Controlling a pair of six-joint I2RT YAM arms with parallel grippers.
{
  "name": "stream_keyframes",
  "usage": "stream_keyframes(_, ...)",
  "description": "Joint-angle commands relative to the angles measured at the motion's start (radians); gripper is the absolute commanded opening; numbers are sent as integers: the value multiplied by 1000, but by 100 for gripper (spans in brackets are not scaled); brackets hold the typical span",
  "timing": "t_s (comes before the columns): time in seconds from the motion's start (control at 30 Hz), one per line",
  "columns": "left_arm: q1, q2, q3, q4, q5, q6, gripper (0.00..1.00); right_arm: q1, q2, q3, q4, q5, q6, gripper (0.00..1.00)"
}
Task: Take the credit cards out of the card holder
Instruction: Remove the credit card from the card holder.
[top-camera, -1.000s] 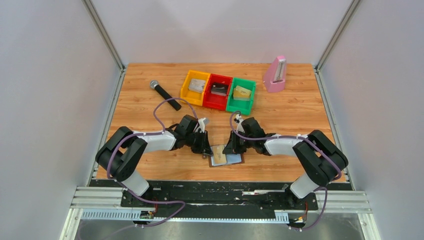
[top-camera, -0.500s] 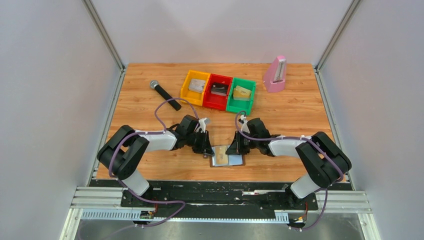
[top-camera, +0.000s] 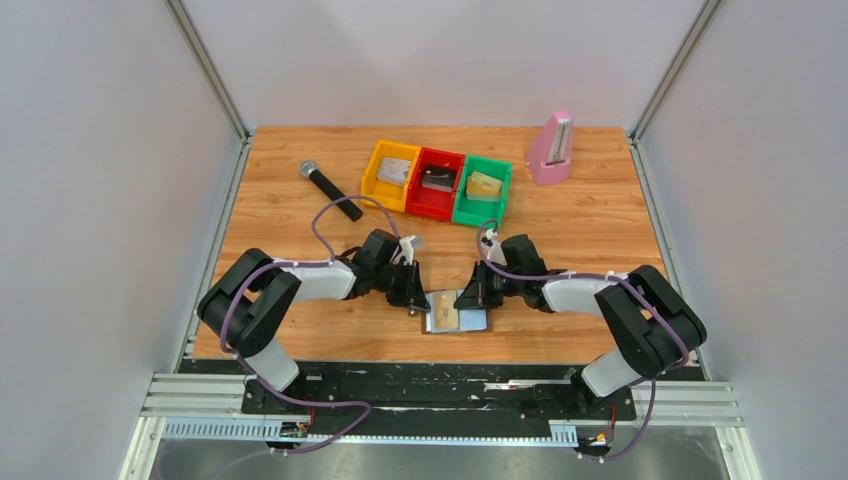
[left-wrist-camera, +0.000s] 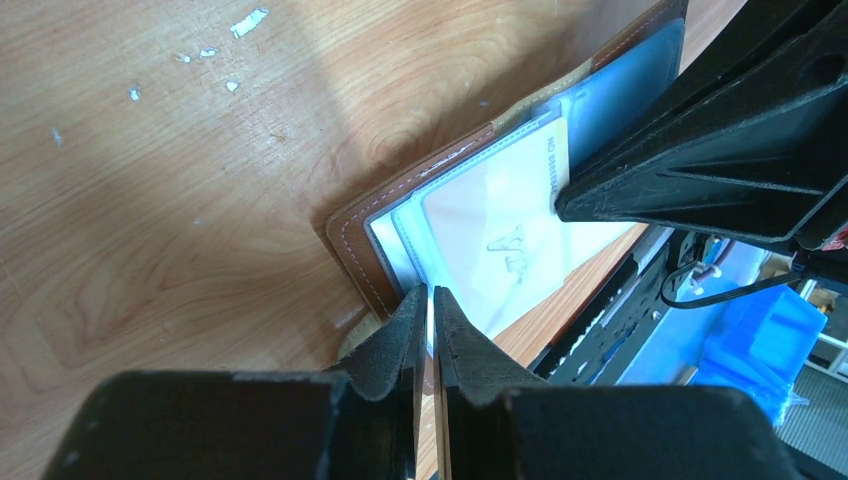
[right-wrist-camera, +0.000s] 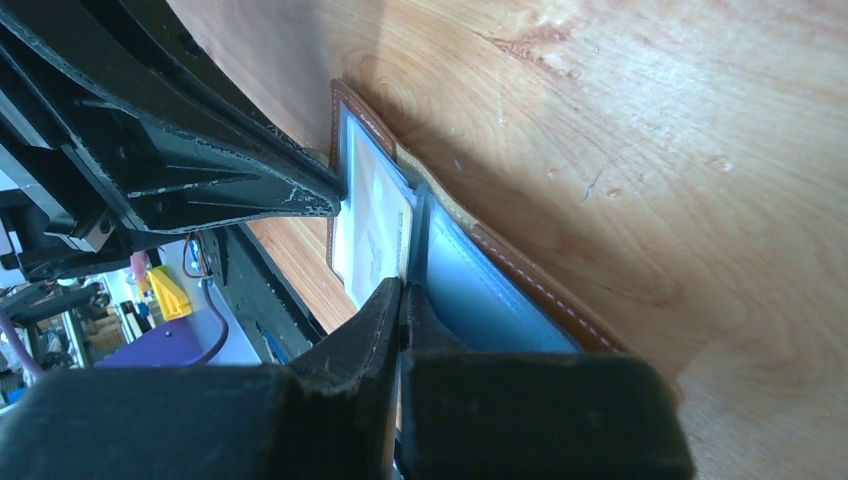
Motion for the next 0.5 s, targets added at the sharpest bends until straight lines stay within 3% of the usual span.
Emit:
stream_keyframes(0.0,-2,31,-9,-73,-71,52,15,-17,31,-6,72,-70,-7,0)
stream_keyframes(0.27,-2,31,-9,-84,-75,55,15,-56,55,-26,96,-110,15,3)
stream_keyframes(0.47,-1,37,0,-89,-70,58,15,-72,57,-35,113,-136,12,0)
